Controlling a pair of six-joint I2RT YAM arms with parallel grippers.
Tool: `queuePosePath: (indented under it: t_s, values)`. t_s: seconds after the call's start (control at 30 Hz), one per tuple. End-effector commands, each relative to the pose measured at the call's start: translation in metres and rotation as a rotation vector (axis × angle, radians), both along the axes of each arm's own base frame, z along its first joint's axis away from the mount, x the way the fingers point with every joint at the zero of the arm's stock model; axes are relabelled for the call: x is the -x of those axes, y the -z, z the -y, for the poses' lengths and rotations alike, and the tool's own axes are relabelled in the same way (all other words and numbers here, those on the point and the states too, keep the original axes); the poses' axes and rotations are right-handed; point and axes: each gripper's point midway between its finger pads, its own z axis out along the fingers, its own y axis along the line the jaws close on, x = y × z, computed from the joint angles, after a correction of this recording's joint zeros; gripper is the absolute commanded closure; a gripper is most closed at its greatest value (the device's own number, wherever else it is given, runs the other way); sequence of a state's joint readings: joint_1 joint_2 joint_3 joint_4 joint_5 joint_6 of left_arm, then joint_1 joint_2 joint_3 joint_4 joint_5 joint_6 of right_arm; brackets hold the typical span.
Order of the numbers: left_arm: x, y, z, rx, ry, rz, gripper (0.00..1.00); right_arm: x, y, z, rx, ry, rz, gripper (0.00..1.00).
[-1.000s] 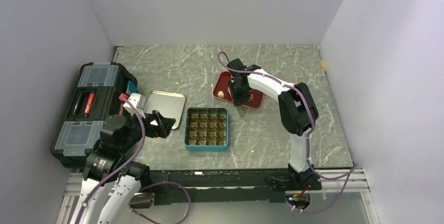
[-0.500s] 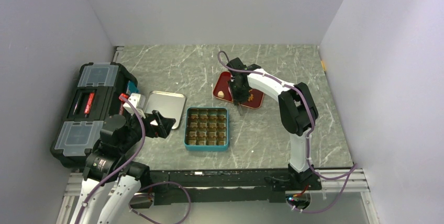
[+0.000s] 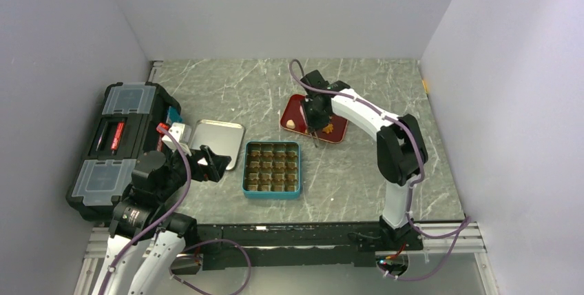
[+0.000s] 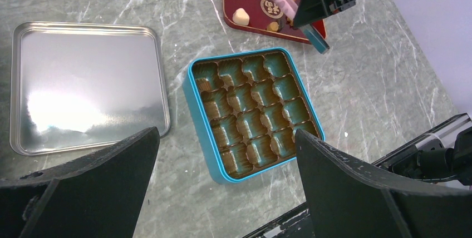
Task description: Pack the cookies
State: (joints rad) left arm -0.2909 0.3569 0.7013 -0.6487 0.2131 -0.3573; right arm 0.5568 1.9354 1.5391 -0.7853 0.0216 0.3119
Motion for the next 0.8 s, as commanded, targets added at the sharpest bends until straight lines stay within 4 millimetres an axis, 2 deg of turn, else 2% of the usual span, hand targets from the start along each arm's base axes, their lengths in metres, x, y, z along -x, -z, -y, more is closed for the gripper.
queuePosePath:
  t_s: [0.0, 0.17, 0.4, 0.6, 0.77]
  values:
    - [-0.003, -0.015, 0.001, 0.012, 0.008, 0.054, 0.01, 0.004, -0.046, -0.006, -0.050, -0.001, 0.086, 0.84]
    - [-0.003, -0.015, 0.001, 0.011, 0.005, 0.052, 0.01, 0.021, -0.068, -0.017, -0.052, -0.038, 0.125, 0.84]
    - [-0.004, -0.014, 0.000, 0.009, 0.001, 0.049, 0.01, 0.056, -0.092, -0.037, -0.073, -0.104, 0.166, 0.84]
    - [-0.005, -0.013, 0.001, 0.007, 0.003, 0.041, 0.01, 0.097, -0.103, -0.056, -0.103, -0.185, 0.180, 0.84]
    - [-0.006, -0.011, 0.001, 0.004, -0.002, 0.033, 0.01, 0.124, -0.103, -0.061, -0.117, -0.234, 0.177, 0.83]
